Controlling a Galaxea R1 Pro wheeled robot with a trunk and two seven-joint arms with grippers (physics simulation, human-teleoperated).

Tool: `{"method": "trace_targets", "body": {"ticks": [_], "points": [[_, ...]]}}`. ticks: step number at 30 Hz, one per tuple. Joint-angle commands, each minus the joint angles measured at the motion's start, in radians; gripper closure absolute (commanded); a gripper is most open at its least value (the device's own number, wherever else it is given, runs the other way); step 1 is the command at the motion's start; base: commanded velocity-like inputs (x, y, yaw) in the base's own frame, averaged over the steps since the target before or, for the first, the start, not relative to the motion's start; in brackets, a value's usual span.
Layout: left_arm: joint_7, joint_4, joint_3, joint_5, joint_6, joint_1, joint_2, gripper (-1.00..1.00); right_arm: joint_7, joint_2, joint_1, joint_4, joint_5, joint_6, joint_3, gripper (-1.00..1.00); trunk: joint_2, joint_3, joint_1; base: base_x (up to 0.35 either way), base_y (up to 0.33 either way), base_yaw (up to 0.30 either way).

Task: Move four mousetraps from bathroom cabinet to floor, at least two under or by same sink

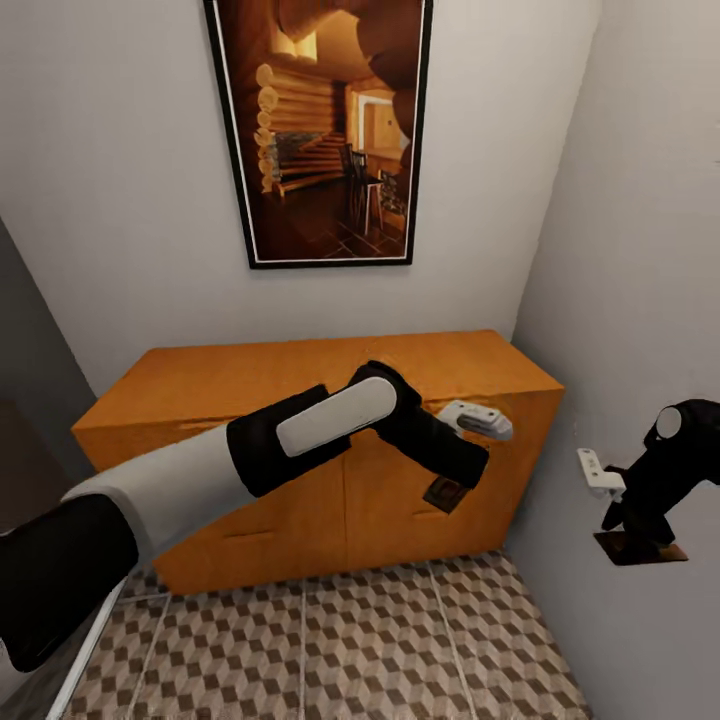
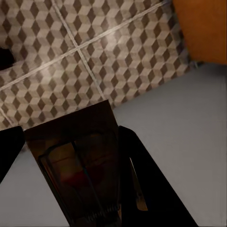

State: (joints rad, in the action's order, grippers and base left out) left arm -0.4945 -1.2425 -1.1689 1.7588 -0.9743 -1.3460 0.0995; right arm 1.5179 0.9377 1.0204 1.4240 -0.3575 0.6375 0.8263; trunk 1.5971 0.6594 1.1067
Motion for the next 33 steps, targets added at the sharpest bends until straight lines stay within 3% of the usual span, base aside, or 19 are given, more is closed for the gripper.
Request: {"method": "trace_targets", "body": {"ticks": [1, 4, 5, 7, 8, 9, 12, 15, 20, 23, 25, 26, 29, 30, 31, 32, 33], "points": [[-0.008, 0.000, -0.035, 0.007, 0.002, 0.002, -0.002, 1.00, -0.018, -0.004, -0.026, 0.000, -0.002, 0.010, 0.004, 1.00, 0.001, 0.001, -0.001, -0.334, 0.000, 0.000], [-0.008, 0.036, -0.179, 0.008, 0.068, 0.020, -0.003, 1.00, -0.101, -0.048, -0.138, -0.016, 0.002, 0.010, 0.004, 1.00, 0.001, 0.001, -0.001, -0.334, 0.000, 0.000], [-0.008, 0.066, -0.278, 0.008, 0.142, 0.047, 0.000, 1.00, -0.152, -0.087, -0.212, -0.037, 0.003, 0.010, 0.004, 1.00, 0.001, 0.001, -0.001, -0.334, 0.000, 0.000], [-0.007, 0.118, -0.411, 0.009, 0.250, 0.104, 0.000, 1.00, -0.239, -0.156, -0.324, -0.085, 0.006, 0.008, 0.004, 1.00, 0.001, 0.001, -0.001, -0.334, 0.000, 0.000], [-0.007, 0.141, -0.449, 0.009, 0.276, 0.124, 0.000, 1.00, -0.271, -0.182, -0.362, -0.108, 0.007, 0.007, 0.004, 1.00, 0.001, 0.001, -0.001, -0.334, 0.000, 0.000], [-0.007, 0.153, -0.466, 0.009, 0.286, 0.134, -0.001, 1.00, -0.287, -0.195, -0.380, -0.121, 0.007, 0.006, 0.004, 1.00, 0.001, 0.001, -0.001, -0.334, 0.000, 0.000], [-0.007, 0.243, -0.539, 0.009, 0.321, 0.195, -0.006, 1.00, -0.365, -0.266, -0.462, -0.210, 0.005, 0.000, 0.004, 1.00, 0.001, 0.001, -0.001, -0.334, 0.000, 0.000], [-0.004, 0.351, -0.579, 0.009, 0.380, 0.253, -0.009, 1.00, -0.421, -0.318, -0.502, -0.303, 0.005, -0.030, 0.004, 1.00, 0.001, 0.001, -0.001, -0.334, 0.000, 0.000], [0.000, 0.486, -0.656, 0.007, 0.449, 0.360, -0.011, 1.00, -0.493, -0.406, -0.531, -0.503, 0.007, -0.116, 0.004, 1.00, 0.001, 0.001, -0.001, -0.334, 0.000, 0.000], [0.000, 0.581, -0.708, 0.005, 0.493, 0.458, -0.013, 1.00, -0.542, -0.485, -0.539, -0.657, 0.010, -0.155, 0.003, 1.00, 0.001, 0.001, -0.001, -0.334, 0.000, 0.000], [0.002, 0.700, -0.740, 0.004, 0.599, 0.548, -0.014, 1.00, -0.655, -0.583, -0.541, -0.842, 0.013, -0.197, 0.001, 1.00, 0.001, 0.001, -0.001, -0.334, 0.000, 0.000], [0.005, 0.780, -0.762, 0.006, 0.680, 0.601, -0.017, 1.00, -0.760, -0.654, -0.541, -0.980, 0.024, -0.246, -0.003, 1.00, 0.001, 0.001, -0.001, -0.334, 0.000, 0.000], [0.028, 0.890, -0.785, 0.009, 0.833, 0.703, -0.050, 1.00, -1.020, -0.793, -0.542, -1.268, 0.101, -0.419, -0.009, 1.00, 0.001, 0.001, -0.001, -0.334, 0.000, 0.000], [0.036, 0.910, -0.788, 0.011, 0.874, 0.733, -0.064, 1.00, -1.109, -0.829, -0.543, -1.347, 0.143, -0.485, -0.010, 1.00, 0.001, 0.001, -0.001, -0.334, 0.000, 0.000], [0.042, 0.928, -0.790, 0.013, 0.925, 0.778, -0.085, 1.00, -1.235, -0.866, -0.553, -1.423, 0.216, -0.576, -0.011, 1.00, 0.001, 0.001, -0.001, -0.334, 0.000, 0.000], [0.046, 0.939, -0.791, 0.016, 0.970, 0.835, -0.113, 1.00, -1.381, -0.889, -0.580, -1.469, 0.320, -0.657, -0.011, 1.00, 0.001, 0.001, -0.001, -0.333, 0.000, 0.000], [0.047, 0.942, -0.791, 0.020, 0.983, 0.862, -0.126, 1.00, -1.439, -0.895, -0.591, -1.480, 0.370, -0.681, -0.012, 1.00, 0.001, 0.001, -0.001, -0.334, 0.000, 0.000]]}}
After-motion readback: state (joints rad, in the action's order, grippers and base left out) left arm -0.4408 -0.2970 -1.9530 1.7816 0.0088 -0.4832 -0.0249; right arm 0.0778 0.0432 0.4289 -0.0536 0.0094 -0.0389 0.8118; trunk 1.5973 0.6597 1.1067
